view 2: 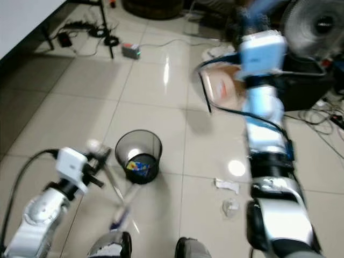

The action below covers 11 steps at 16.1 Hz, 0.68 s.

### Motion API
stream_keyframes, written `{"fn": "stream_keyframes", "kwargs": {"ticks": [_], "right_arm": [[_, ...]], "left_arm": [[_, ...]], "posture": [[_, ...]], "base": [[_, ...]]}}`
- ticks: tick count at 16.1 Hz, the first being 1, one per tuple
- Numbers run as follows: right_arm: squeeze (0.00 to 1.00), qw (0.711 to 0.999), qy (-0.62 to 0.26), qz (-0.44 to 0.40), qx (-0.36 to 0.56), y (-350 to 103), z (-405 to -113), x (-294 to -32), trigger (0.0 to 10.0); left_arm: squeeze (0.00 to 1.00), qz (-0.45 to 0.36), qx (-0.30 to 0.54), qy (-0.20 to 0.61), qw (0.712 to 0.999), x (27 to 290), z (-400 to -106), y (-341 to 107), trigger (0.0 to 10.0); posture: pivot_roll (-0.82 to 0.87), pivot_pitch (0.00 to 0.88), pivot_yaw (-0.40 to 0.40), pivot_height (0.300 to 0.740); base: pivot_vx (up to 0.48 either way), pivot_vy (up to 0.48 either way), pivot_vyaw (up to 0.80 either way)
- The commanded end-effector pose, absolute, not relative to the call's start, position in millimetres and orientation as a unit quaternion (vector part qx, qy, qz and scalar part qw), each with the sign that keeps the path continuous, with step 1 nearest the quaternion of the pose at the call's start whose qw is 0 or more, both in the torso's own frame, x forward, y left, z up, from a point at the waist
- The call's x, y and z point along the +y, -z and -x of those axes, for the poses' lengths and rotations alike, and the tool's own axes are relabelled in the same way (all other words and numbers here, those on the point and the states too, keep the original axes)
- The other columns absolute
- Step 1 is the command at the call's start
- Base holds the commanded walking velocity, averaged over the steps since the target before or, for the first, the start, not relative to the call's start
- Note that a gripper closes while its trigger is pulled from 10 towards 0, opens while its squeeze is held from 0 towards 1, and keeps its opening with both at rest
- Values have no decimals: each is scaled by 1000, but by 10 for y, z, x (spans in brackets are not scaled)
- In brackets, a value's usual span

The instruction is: Sweep floor

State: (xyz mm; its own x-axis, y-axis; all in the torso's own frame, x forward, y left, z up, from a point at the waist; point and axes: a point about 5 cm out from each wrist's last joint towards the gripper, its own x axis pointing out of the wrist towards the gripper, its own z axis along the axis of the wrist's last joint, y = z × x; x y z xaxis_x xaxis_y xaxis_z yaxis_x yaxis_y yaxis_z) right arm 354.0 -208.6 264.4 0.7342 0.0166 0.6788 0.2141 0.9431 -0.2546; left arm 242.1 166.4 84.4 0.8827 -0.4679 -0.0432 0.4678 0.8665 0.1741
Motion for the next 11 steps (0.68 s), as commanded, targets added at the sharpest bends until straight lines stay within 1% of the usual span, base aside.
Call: {"fn": "stream_keyframes", "kwargs": {"ticks": [1, 2, 3, 4, 7, 9, 11], "right_arm": [[0, 932, 96, 144, -318, -2498, -3535, -2282, 10000], [0, 939, 125, 131, -293, -2398, -3503, -2411, 10000], [0, 944, 148, 129, -264, -2264, -3465, -2502, 10000], [0, 952, 170, 138, -215, -2058, -3430, -2582, 10000], [0, 966, 187, 110, -142, -1733, -3342, -2648, 10000], [0, 966, 192, 102, -138, -1700, -3267, -2649, 10000], [0, 970, 190, 58, -142, -1679, -3193, -2629, 10000]], "left_arm": [[0, -74, 4, 274, 959, 1574, -2371, -834, 10000], [0, -68, 0, 286, 956, 1526, -2361, -853, 10000], [0, -65, -11, 286, 956, 1495, -2383, -891, 10000], [0, -60, -23, 268, 961, 1475, -2442, -932, 10000], [0, -51, -34, 246, 967, 1403, -2535, -973, 10000], [0, -47, -39, 233, 971, 1370, -2584, -984, 10000], [0, -22, -45, 188, 981, 1363, -2698, -1030, 10000]], "posture": [[69, 138, -8, 740], [63, 137, -7, 740], [59, 137, -6, 740], [50, 134, -5, 740], [30, 132, 6, 740], [9, 134, 14, 740], [-15, 139, 24, 740]], "base": [[0, 0, 0], [0, 0, 0], [0, 0, -587], [0, 0, -800], [0, 0, -800], [0, 0, -781], [0, 0, -781]]}}
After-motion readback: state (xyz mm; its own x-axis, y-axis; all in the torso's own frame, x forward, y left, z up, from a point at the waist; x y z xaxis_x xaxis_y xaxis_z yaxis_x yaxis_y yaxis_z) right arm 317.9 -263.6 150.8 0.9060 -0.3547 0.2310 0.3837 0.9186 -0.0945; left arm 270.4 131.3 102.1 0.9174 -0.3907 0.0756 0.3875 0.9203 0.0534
